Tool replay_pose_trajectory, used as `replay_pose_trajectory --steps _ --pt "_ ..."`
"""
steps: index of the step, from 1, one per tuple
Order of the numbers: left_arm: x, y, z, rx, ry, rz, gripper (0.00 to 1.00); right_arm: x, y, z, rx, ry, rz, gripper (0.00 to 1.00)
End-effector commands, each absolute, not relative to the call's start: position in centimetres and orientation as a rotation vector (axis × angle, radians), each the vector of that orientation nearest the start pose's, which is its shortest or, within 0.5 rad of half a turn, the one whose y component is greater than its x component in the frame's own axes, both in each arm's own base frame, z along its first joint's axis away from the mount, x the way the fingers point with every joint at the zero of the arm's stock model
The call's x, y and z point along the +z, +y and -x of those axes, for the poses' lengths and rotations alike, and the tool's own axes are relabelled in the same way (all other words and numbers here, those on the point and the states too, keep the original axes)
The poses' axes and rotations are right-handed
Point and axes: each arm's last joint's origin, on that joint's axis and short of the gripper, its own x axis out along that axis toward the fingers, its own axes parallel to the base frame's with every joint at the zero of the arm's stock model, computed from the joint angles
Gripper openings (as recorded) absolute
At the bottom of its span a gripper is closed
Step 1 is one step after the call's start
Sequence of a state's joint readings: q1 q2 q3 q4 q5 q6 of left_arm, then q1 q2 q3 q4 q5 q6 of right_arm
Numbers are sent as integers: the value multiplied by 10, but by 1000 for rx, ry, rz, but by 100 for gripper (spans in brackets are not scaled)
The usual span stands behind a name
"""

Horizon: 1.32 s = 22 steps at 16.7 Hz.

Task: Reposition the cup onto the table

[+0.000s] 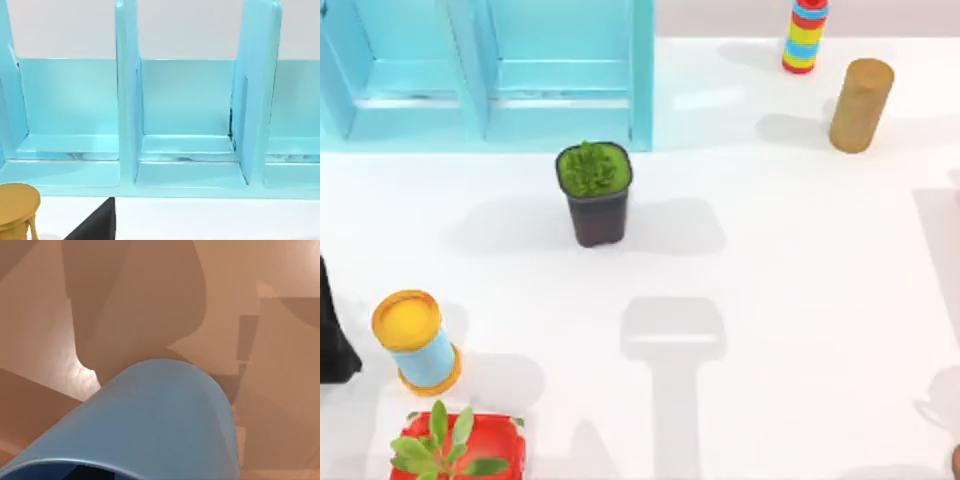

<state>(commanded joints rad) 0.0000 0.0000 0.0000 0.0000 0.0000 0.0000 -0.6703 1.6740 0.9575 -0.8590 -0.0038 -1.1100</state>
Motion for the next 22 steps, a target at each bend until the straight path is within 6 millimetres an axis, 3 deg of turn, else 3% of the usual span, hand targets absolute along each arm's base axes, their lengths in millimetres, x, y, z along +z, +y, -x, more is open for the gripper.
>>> replay_pose_trajectory --steps 5,18,22 --pt "160 -1 -106 0 0 0 100 146 -170 -216 348 1541 343 100" --pt "160 -1 -106 0 0 0 100 146 -170 -216 348 1541 343 2" --pt "160 -1 -106 0 0 0 100 146 -170 -216 348 1541 343 0"
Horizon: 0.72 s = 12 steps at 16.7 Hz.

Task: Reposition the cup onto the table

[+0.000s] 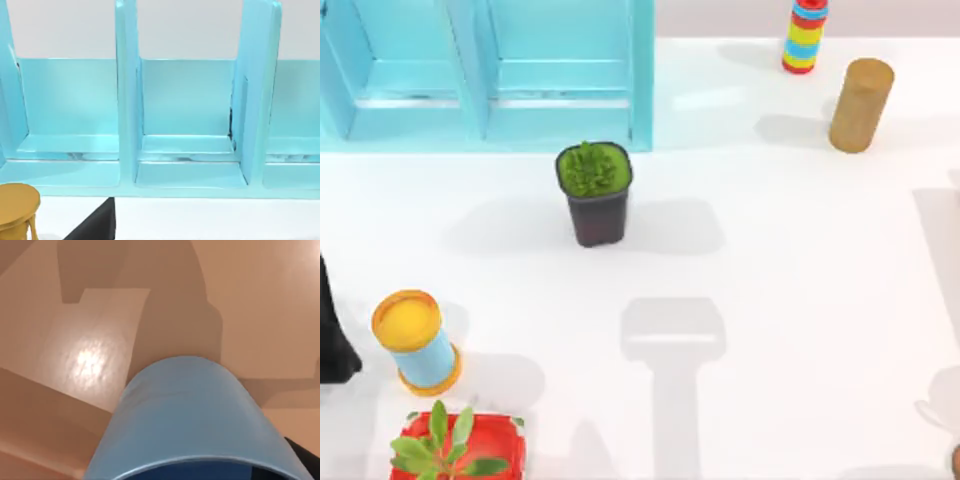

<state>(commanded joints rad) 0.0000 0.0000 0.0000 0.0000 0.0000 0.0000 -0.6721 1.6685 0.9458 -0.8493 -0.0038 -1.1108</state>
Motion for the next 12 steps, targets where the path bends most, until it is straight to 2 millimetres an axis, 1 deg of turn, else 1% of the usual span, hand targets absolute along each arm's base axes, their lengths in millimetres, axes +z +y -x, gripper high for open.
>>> replay_pose_trajectory --steps 6,7,9,12 --pt "160 -1 -106 0 0 0 100 148 -170 -217 345 1538 344 0" --pt "160 -1 -106 0 0 0 100 152 -168 -219 334 1526 350 0" --pt "160 -1 -106 0 0 0 100 170 -160 -226 308 1495 364 0" --pt "160 -1 -106 0 0 0 100 201 -136 -233 289 1468 371 0"
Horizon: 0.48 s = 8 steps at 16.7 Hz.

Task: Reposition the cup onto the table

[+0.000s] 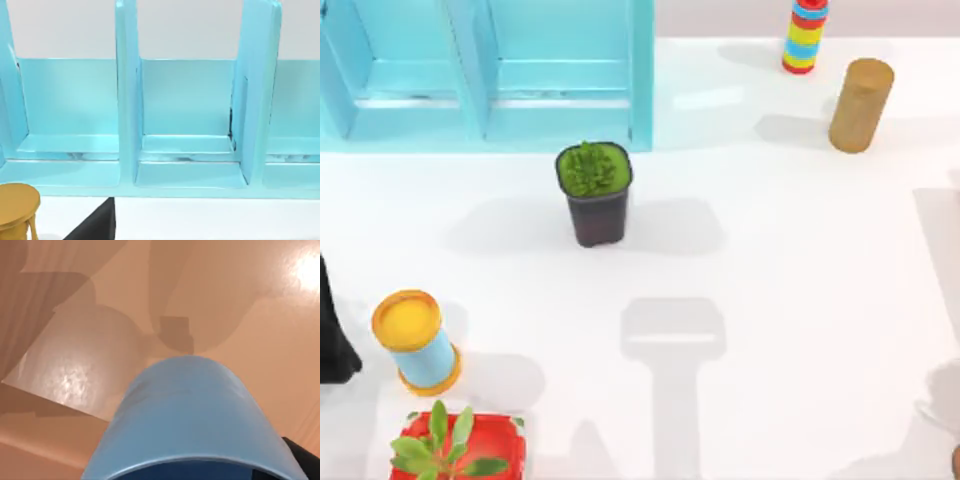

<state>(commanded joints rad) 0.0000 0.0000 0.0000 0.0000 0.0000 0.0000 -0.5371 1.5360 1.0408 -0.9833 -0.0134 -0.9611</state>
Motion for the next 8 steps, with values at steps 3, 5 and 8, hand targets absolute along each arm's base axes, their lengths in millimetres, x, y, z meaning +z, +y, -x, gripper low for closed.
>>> replay_pose_trajectory --steps 3,5,8 --pt "160 -1 -106 0 0 0 100 228 -108 -230 292 1463 363 0" --pt "160 -1 -106 0 0 0 100 239 -92 -225 307 1477 351 0" --pt "160 -1 -106 0 0 0 100 246 -75 -219 336 1518 341 0"
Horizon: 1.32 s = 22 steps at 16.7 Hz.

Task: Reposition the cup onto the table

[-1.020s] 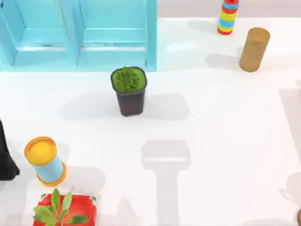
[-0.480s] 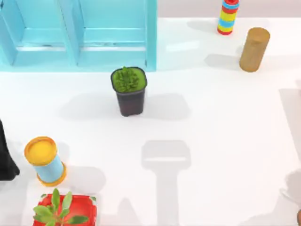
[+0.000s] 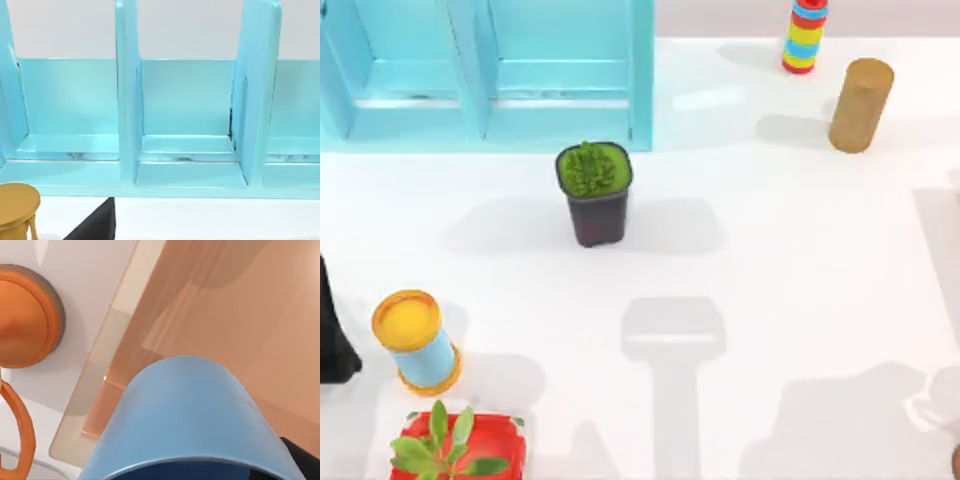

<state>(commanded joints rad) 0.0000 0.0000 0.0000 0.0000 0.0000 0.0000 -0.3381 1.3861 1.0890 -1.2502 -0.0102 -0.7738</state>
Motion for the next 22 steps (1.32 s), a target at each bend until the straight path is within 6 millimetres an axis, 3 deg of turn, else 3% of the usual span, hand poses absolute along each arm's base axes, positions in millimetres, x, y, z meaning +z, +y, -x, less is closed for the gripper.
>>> replay_pose_trajectory --steps 8,12,16,22 --pt "160 -1 -106 0 0 0 100 247 -71 -219 336 1538 336 0" --pt "160 -1 -106 0 0 0 100 259 -57 -240 262 1500 310 0" --pt "160 -1 -106 0 0 0 100 267 -16 -272 197 1479 235 0" --pt "160 -1 -106 0 0 0 100 263 87 -305 120 1511 84 0"
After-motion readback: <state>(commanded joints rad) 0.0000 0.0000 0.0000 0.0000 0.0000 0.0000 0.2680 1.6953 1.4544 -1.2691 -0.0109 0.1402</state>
